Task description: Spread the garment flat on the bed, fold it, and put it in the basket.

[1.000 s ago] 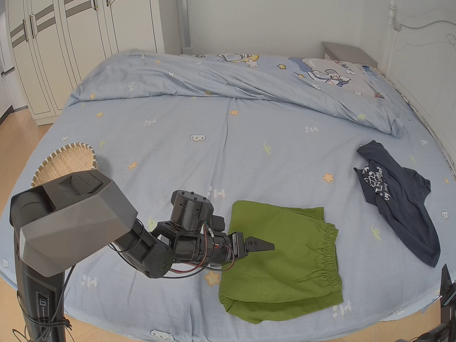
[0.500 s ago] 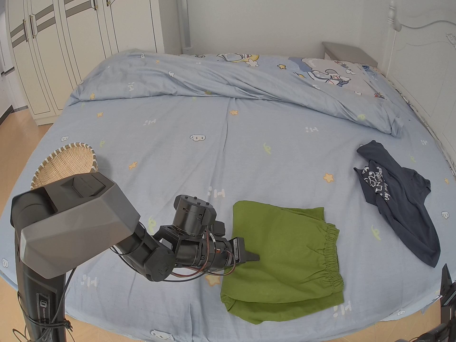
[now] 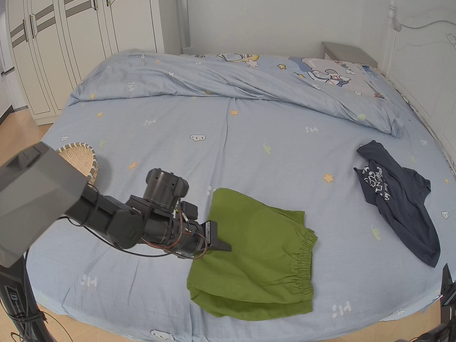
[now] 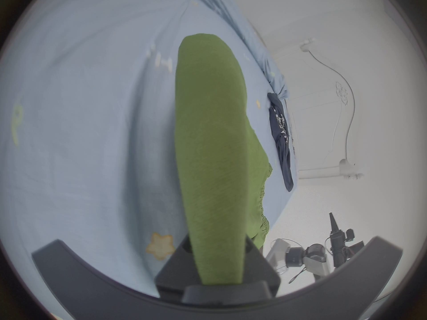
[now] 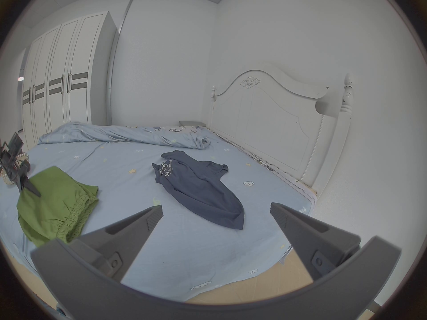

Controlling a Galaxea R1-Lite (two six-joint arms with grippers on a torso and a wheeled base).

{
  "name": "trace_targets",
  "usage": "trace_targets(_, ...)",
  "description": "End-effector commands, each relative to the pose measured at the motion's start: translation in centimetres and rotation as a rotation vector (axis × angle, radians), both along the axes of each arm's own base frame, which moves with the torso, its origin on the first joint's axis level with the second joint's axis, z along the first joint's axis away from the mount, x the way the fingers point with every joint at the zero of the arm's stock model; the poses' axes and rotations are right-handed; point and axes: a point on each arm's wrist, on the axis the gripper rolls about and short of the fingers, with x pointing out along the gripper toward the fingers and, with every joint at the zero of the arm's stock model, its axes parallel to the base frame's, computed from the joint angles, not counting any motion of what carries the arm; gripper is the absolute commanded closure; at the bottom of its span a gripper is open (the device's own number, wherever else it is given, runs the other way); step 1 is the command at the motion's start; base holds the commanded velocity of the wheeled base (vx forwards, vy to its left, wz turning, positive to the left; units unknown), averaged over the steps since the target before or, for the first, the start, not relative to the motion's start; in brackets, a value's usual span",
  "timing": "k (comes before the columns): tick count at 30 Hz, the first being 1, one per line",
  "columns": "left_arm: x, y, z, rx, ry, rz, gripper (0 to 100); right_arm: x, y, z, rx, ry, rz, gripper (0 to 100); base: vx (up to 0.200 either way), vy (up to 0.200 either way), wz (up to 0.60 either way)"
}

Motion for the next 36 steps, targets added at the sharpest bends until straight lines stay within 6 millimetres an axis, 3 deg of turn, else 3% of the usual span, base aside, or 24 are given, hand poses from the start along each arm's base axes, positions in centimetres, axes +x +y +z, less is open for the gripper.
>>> trace_targets(1,-0.1,2.2,4.1,0.017,-0.135,0.035,100,0.1,0.0,-0.4,0.002,0.017,-0.008,0,0.0,0.0,0.0)
trace_targets(6,0.0,1.6,5.0,0.074,-0.179,0.119,100,0.1,0.0,-0.4,0.004,0.016,-0.014,0,0.0,0.0,0.0)
trace_targets(13,-1.2,3.5,7.8,0.096,-0.235,0.142,100,0.1,-0.1,-0.4,0.003,0.016,-0.022,0,0.0,0.0,0.0)
trace_targets(16,-2.6,3.9,9.9,0.097,-0.266,0.131,100,0.1,-0.1,-0.4,0.003,0.016,-0.022,0,0.0,0.0,0.0)
trace_targets(19,-2.7,4.1,10.3,0.095,-0.279,0.138,100,0.1,-0.1,-0.4,0.003,0.016,-0.023,0,0.0,0.0,0.0)
trace_targets(36,-2.8,4.3,10.4,0.103,-0.286,0.138,100,0.1,-0.1,-0.4,0.006,0.015,-0.034,0,0.0,0.2,0.0)
